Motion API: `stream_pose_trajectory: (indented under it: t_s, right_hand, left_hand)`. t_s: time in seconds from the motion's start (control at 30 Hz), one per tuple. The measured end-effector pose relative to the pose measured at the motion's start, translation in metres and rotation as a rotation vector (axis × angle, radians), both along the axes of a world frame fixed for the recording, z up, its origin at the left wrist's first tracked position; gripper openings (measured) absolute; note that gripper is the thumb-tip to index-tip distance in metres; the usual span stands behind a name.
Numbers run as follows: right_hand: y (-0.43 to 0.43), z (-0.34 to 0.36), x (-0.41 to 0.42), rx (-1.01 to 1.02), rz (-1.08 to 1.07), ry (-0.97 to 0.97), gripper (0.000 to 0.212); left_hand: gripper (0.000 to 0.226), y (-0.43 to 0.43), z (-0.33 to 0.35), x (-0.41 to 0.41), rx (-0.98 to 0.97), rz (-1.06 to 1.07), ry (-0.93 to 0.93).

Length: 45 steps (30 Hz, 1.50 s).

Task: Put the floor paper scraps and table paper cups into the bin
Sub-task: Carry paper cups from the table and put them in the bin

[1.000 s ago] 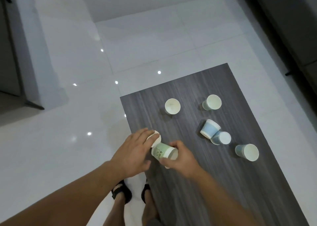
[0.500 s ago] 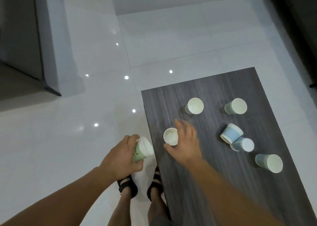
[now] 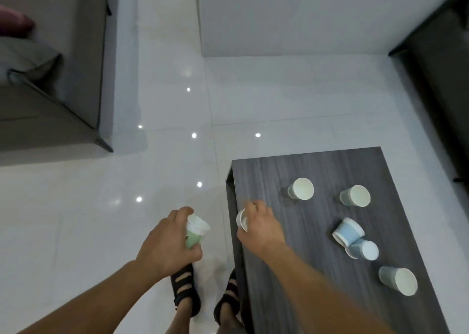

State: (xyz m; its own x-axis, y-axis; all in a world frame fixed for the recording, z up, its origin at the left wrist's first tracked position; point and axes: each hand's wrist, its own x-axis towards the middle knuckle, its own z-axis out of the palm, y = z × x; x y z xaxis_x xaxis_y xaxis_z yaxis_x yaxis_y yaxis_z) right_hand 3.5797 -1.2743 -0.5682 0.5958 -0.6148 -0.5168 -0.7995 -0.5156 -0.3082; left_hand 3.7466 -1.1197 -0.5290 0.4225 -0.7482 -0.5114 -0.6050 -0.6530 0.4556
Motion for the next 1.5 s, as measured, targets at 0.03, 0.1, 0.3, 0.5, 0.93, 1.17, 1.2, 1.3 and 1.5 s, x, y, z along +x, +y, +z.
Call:
stream_pose_trajectory:
  t_s: [0.03, 0.1, 0.3, 0.5, 0.93, 1.17, 1.2, 1.3, 1.5]
  right_hand:
    - [0.001, 0.017, 0.010, -0.011, 0.023, -0.019, 0.066]
    - [0.005, 0.052, 0.028, -0.031, 0.073, -0.051, 0.068]
    - [0.008, 0.150, 0.070, -0.101, 0.183, -0.100, 0.071]
    - [-0.001, 0.222, 0.094, -0.223, 0.260, -0.178, 0.069]
    - [0.047, 0.277, 0.135, -0.290, 0.574, -0.257, 0.065]
    - [0.168, 0.281, 0.172, -0.244, 0.879, -0.297, 0.067]
    - [0.192, 0.283, 0.175, -0.235, 0.927, -0.306, 0.068]
    - [0.272, 0.290, 0.179, -0.220, 1.085, -0.342, 0.074]
    - [0.456, 0.301, 0.150, -0.190, 1.376, -0.420, 0.075]
  left_hand:
    - [0.081, -0.002, 0.010, 0.003, -0.025, -0.002, -0.015]
    - [0.083, -0.007, 0.036, 0.011, -0.083, -0.011, -0.054]
    - [0.091, -0.015, 0.124, 0.044, -0.240, 0.137, -0.079]
    - [0.098, -0.013, 0.189, 0.063, -0.320, 0.253, -0.217]
    - [0.082, 0.072, 0.253, 0.044, -0.347, 0.538, -0.439]
    - [0.076, 0.216, 0.274, 0.025, -0.312, 0.875, -0.484]
    - [0.077, 0.241, 0.276, 0.019, -0.301, 0.925, -0.499]
    - [0.078, 0.319, 0.279, -0.007, -0.268, 1.063, -0.545]
    - [0.081, 0.492, 0.278, -0.101, -0.204, 1.352, -0.615]
